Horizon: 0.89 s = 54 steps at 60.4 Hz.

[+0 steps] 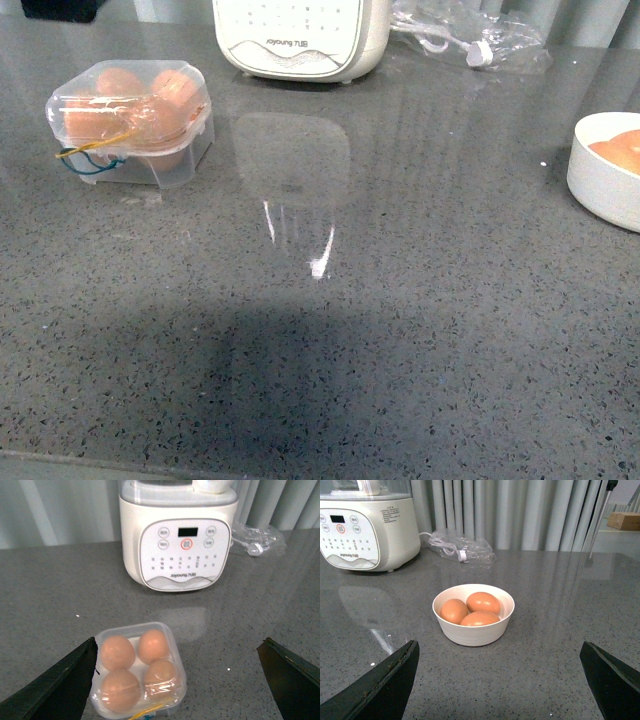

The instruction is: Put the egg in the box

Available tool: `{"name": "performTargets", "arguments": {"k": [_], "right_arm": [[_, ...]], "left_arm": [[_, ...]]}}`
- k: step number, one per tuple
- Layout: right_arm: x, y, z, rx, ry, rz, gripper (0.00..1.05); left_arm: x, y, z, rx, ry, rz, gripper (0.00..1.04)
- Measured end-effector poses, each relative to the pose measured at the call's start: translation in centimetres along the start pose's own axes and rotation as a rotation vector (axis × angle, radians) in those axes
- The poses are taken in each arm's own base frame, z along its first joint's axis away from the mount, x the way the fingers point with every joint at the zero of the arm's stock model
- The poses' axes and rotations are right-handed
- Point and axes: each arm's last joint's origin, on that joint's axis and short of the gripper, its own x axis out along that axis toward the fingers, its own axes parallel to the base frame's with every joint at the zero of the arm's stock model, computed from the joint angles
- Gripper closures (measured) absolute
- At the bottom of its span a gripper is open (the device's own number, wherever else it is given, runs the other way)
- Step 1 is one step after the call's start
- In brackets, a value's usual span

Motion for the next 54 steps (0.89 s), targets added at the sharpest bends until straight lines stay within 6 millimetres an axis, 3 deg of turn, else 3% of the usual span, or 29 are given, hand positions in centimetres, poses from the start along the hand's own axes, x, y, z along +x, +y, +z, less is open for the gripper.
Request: {"name": "performTargets", "arguments": {"k": [6, 20, 31, 36, 54], "right_arm": [[0.0, 0.0, 0.0, 0.0, 0.0, 0.0, 0.07], [0.0, 0.0, 0.0, 0.0, 0.0, 0.0, 0.07], [0.0, 0.0, 0.0, 0.0, 0.0, 0.0, 0.07], [0.0, 0.0, 0.0, 0.0, 0.0, 0.0, 0.07], [0.0, 0.0, 0.0, 0.0, 0.0, -0.001, 0.07]], "left_arm": [[-1.6, 0.0, 0.7, 0.027, -0.041, 0.02, 0.07], [-7.7, 0.8, 1.1, 0.083, -0.066, 0.081, 0.07], [-10.0, 1.3, 0.0, 0.104, -0.044, 0.139, 0.08], [-10.8, 1.5, -1.1, 0.028, -0.089, 0.232, 0.23], [-12.5, 2.3, -5.8, -0.048, -0.086, 0.249, 0.79]]}}
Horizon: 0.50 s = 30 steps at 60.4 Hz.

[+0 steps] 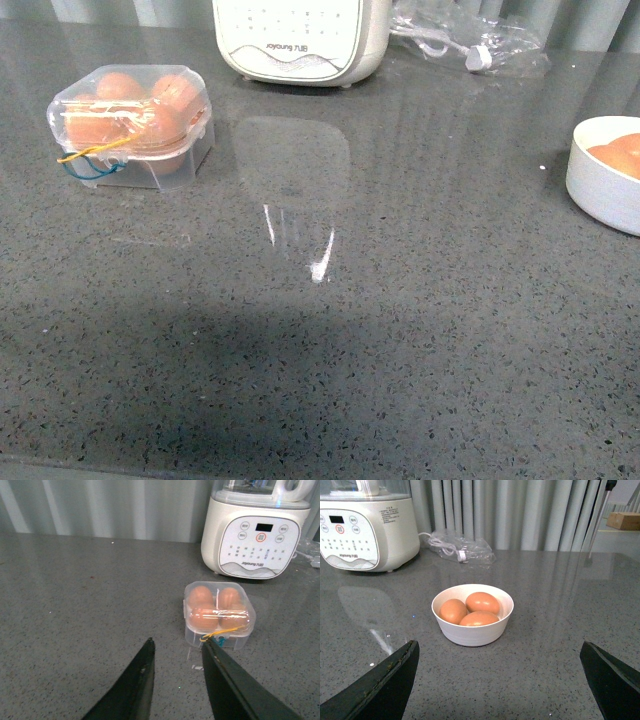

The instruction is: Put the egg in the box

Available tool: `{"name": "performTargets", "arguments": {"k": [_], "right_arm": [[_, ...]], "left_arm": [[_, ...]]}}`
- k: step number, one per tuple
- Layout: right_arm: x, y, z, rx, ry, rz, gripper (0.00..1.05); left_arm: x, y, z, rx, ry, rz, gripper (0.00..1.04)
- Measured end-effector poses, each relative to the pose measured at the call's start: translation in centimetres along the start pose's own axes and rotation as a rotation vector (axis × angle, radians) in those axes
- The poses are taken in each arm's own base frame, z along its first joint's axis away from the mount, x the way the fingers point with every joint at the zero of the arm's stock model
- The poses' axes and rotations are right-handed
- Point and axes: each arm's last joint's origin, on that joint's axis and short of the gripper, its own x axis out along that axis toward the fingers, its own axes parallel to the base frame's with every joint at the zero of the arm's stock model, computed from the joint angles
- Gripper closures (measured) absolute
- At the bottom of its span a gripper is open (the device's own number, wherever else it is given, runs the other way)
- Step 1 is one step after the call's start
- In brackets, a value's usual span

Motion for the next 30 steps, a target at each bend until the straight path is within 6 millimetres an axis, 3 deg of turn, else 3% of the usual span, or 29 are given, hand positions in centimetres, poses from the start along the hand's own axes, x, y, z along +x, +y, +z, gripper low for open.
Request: {"name": "performTargets", "arguments": {"k": [9, 30], "right_arm": [[0.0, 0.0, 0.0, 0.0, 0.0, 0.001, 0.07], [0.0, 0.0, 0.0, 0.0, 0.0, 0.001, 0.07]], "left_arm": [[-0.6, 0.0, -1.1, -0.008, -0.003, -0.001, 1.02], [-1.6, 0.0, -3.0, -0.011, -0.008, -0.004, 1.01]]}}
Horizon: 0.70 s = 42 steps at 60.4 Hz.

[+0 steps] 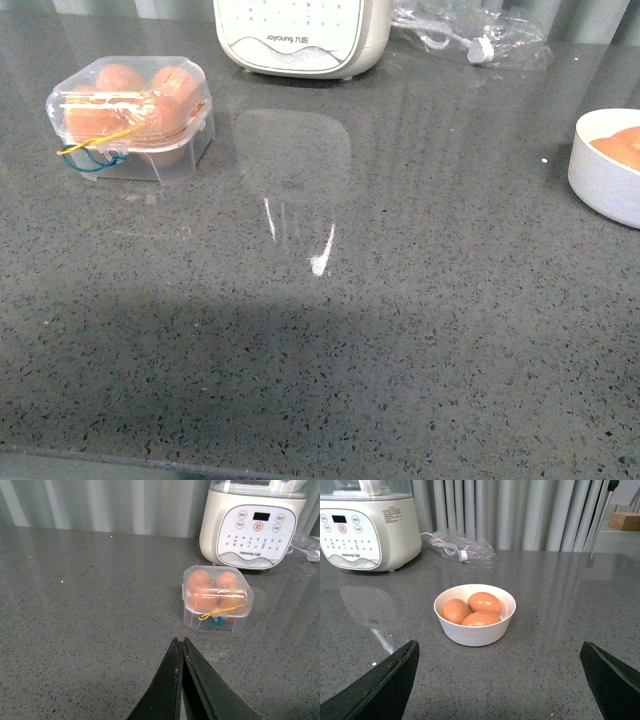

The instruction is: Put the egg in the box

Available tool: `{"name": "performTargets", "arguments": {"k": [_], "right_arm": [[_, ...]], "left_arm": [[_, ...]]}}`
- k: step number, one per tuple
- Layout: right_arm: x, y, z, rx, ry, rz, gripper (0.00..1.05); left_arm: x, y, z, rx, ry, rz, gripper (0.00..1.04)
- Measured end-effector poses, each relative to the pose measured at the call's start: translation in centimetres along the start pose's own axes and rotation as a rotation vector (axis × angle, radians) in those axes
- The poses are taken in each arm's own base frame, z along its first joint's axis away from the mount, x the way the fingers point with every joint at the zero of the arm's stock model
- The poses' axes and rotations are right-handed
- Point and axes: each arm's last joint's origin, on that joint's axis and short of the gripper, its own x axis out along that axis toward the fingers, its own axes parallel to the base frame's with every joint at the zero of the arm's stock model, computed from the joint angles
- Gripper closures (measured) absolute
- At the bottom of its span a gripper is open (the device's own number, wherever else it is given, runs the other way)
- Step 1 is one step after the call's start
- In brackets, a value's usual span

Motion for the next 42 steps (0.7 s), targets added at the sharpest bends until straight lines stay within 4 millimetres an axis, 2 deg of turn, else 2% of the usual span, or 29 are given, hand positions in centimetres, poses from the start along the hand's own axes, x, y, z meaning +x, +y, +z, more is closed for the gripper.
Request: {"name": "performTargets", "arguments": {"k": [29, 36, 42], "right_arm": [[0.0, 0.0, 0.0, 0.0, 0.0, 0.0, 0.07], [0.0, 0.0, 0.0, 0.0, 0.0, 0.0, 0.07], [0.0, 0.0, 0.0, 0.0, 0.0, 0.0, 0.07]], "left_arm": [[-1.0, 0.0, -1.4, 0.0, -0.006, 0.001, 1.01], [-1.3, 0.0, -1.2, 0.0, -0.033, 0.0, 1.01], [-2.1, 0.0, -1.7, 0.0, 0.004, 0.0, 1.01]]}}
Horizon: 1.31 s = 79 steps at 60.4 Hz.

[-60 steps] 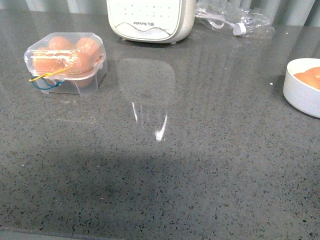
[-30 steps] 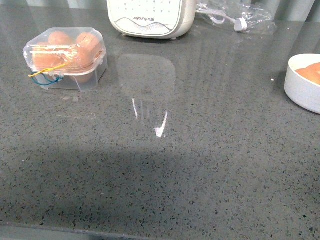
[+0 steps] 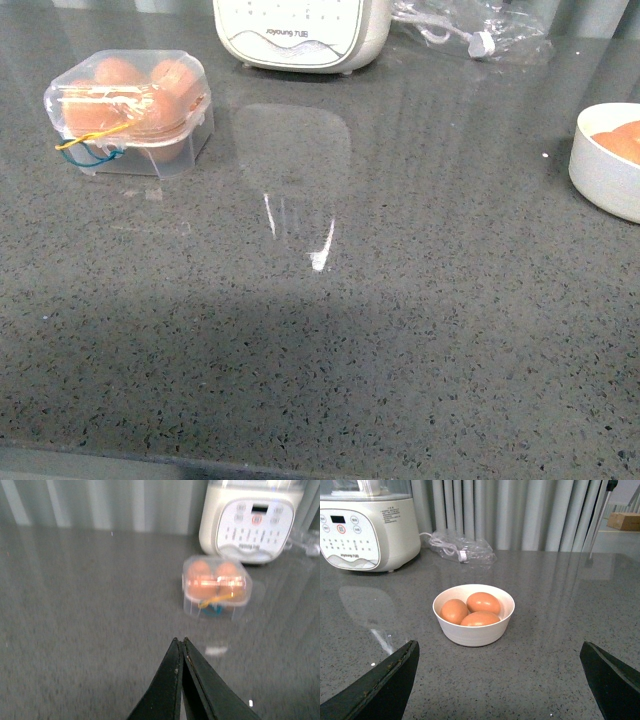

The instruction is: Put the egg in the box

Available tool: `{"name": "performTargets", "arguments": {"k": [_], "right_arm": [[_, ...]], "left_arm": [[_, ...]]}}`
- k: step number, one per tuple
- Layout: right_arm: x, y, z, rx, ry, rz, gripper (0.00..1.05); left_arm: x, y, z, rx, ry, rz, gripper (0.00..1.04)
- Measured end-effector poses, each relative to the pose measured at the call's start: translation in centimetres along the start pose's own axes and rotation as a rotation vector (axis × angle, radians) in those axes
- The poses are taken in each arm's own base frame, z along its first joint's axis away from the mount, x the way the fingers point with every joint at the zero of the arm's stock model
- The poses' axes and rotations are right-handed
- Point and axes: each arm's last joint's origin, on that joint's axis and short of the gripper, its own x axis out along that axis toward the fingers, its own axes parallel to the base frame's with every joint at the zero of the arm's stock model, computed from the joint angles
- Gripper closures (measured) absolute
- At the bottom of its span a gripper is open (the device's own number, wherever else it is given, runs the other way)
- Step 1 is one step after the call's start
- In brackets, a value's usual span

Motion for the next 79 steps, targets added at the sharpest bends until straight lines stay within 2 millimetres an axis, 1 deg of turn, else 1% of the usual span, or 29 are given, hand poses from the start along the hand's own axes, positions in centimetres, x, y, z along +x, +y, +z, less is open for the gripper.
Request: {"name": "performTargets", "arguments": {"k": [6, 25, 27, 33, 34, 36, 37, 39, 41, 43, 44, 52, 57, 58, 61, 79], "right_arm": [[0.0, 0.0, 0.0, 0.0, 0.0, 0.0, 0.07], [0.0, 0.0, 0.0, 0.0, 0.0, 0.0, 0.07], [0.0, 0.0, 0.0, 0.0, 0.0, 0.0, 0.07], [0.0, 0.0, 0.0, 0.0, 0.0, 0.0, 0.07], [0.0, 0.0, 0.0, 0.0, 0.0, 0.0, 0.07], [0.0, 0.0, 0.0, 0.0, 0.0, 0.0, 0.07], [0.0, 0.0, 0.0, 0.0, 0.0, 0.0, 0.07], [0.0, 0.0, 0.0, 0.0, 0.0, 0.0, 0.07], [0.0, 0.0, 0.0, 0.0, 0.0, 0.0, 0.07], [0.0, 0.0, 0.0, 0.0, 0.0, 0.0, 0.07], [0.0, 0.0, 0.0, 0.0, 0.0, 0.0, 0.07], [0.0, 0.0, 0.0, 0.0, 0.0, 0.0, 0.07], [0.0, 0.0, 0.0, 0.0, 0.0, 0.0, 0.07], [0.0, 0.0, 0.0, 0.0, 0.0, 0.0, 0.07], [0.0, 0.0, 0.0, 0.0, 0.0, 0.0, 0.07], [0.0, 0.0, 0.0, 0.0, 0.0, 0.0, 0.07]], "left_arm": [[-0.34, 0.0, 0.23, 0.0, -0.034, 0.0, 1.01], [-0.33, 0.0, 0.19, 0.0, -0.029, 0.0, 1.01], [-0.33, 0.0, 0.19, -0.001, -0.029, 0.0, 1.0], [-0.33, 0.0, 0.19, 0.0, -0.029, 0.0, 0.8], [-0.33, 0.0, 0.19, 0.0, -0.029, 0.0, 0.78], [-0.33, 0.0, 0.19, 0.0, -0.029, 0.0, 0.7], [-0.33, 0.0, 0.19, 0.0, -0.029, 0.0, 0.68], [-0.33, 0.0, 0.19, 0.0, -0.029, 0.0, 0.61], [-0.33, 0.0, 0.19, 0.0, -0.029, 0.0, 0.57], [-0.33, 0.0, 0.19, 0.0, -0.029, 0.0, 0.5], [-0.33, 0.0, 0.19, 0.0, -0.029, 0.0, 0.45], [-0.33, 0.0, 0.19, 0.0, -0.029, 0.0, 0.25], [-0.33, 0.0, 0.19, 0.0, -0.029, 0.0, 0.06], [-0.33, 0.0, 0.19, 0.0, -0.029, 0.0, 0.05], [-0.33, 0.0, 0.19, 0.0, -0.029, 0.0, 0.08], [-0.33, 0.0, 0.19, 0.0, -0.029, 0.0, 0.07]]}}
